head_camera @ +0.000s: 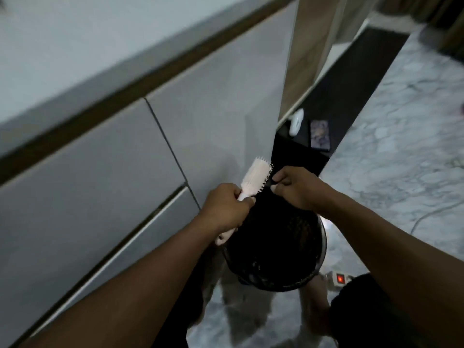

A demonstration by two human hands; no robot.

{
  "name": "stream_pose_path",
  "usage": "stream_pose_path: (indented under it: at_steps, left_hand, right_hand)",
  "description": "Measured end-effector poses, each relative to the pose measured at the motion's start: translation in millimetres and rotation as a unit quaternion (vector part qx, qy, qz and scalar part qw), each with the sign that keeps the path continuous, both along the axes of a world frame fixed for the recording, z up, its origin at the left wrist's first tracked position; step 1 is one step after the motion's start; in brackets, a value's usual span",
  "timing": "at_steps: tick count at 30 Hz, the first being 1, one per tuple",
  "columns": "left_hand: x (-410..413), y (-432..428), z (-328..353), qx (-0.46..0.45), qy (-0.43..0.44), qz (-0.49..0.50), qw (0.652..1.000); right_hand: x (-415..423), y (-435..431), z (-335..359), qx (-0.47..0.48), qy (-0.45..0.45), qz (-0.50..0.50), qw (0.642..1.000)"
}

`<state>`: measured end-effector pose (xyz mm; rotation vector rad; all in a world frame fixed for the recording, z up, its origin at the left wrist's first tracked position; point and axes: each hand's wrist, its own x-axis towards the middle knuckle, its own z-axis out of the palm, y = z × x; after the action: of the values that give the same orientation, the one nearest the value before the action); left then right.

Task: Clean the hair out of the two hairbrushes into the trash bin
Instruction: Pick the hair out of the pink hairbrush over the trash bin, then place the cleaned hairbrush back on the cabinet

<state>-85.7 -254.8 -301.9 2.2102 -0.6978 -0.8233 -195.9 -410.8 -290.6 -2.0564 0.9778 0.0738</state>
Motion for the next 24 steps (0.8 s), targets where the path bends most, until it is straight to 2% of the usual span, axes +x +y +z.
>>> stream_pose_path:
  at_steps: [6, 12, 18, 24]
  left_hand:
    - [-10, 28, 127, -0.061, -0.126, 0.025, 0.99]
    - [-13, 75, 224, -0.103, -0.251, 0.072, 0.96]
    - [4, 125, 287, -0.098, -0.307, 0.136, 0.937]
    - [38, 173, 323, -0.064, -0.331, 0.205, 0.919]
  right_hand:
    - [-1, 26, 136, -0.108, -0.065, 0.038, 0.991]
    - [-1, 68, 233, -0.174, -0.115, 0.082, 0.975]
    - [19, 112, 306, -0.237, -0.131, 0.148, 0.951]
    - [57, 151, 351, -0.236, -0.146, 0.185, 0.943]
